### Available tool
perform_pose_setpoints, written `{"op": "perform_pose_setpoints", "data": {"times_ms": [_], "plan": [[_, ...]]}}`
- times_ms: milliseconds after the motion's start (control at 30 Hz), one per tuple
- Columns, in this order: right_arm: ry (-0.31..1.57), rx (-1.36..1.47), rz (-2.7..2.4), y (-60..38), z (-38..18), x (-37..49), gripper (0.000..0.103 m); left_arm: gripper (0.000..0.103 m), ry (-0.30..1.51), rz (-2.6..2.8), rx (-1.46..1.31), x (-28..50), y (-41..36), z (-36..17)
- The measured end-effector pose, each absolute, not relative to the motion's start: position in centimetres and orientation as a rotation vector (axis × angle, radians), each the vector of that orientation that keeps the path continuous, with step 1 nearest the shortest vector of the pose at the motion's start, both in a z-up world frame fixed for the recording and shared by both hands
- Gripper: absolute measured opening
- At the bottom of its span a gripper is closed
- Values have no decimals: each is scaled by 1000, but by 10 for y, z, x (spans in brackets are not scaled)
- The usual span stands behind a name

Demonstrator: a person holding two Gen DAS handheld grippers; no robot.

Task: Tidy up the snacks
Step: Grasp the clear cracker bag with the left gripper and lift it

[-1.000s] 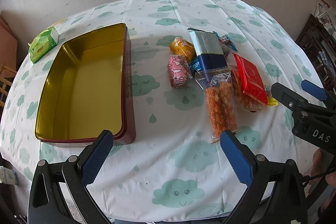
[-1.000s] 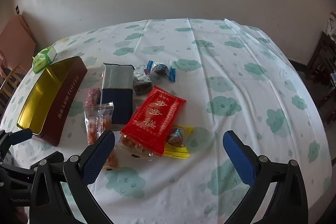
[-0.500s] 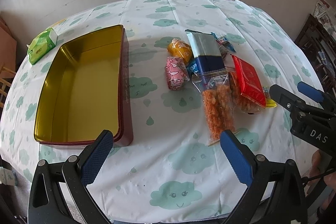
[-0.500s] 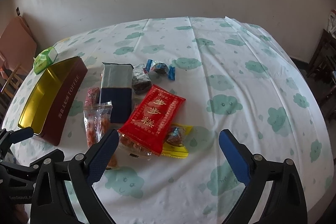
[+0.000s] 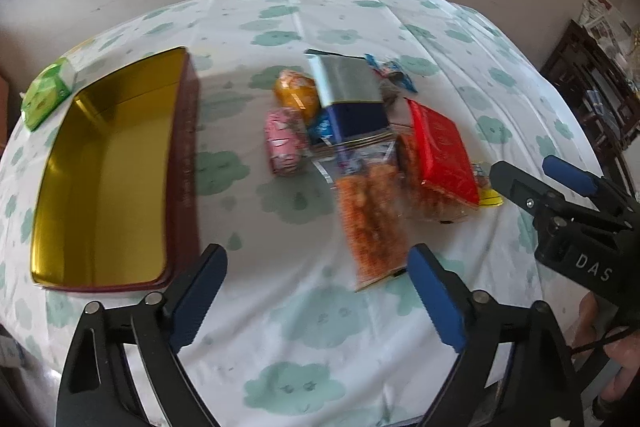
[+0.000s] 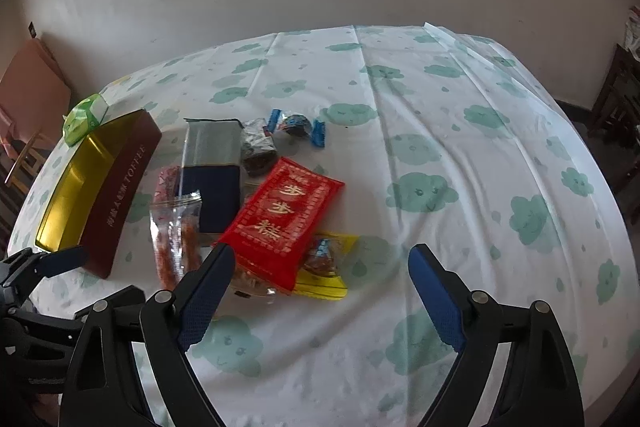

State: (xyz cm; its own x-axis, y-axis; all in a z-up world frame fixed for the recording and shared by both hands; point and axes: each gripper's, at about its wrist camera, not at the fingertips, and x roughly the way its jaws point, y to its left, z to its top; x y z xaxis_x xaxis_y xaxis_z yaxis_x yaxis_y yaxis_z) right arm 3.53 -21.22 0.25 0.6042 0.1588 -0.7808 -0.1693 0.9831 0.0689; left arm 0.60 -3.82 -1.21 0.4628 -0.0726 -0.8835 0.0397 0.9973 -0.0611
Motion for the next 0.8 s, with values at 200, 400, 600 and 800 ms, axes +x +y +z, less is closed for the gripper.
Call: {"op": "perform_pose_setpoints", "data": {"times_ms": [200,400,600,800], "plan": [[913,12,174,-225,0,41,88,83,1127,-90,-45,19,-51,-24],[926,30,169,-232,-3,46,88,76,1141,-71,-61,30,-55,-34],[940,38,169,-235,-7,52,88,63,1159,-81,-90,35,-55,-42],[948,41,165,-234,-10,56,88,38,1174,-146,-127,35,-54,-48]]}}
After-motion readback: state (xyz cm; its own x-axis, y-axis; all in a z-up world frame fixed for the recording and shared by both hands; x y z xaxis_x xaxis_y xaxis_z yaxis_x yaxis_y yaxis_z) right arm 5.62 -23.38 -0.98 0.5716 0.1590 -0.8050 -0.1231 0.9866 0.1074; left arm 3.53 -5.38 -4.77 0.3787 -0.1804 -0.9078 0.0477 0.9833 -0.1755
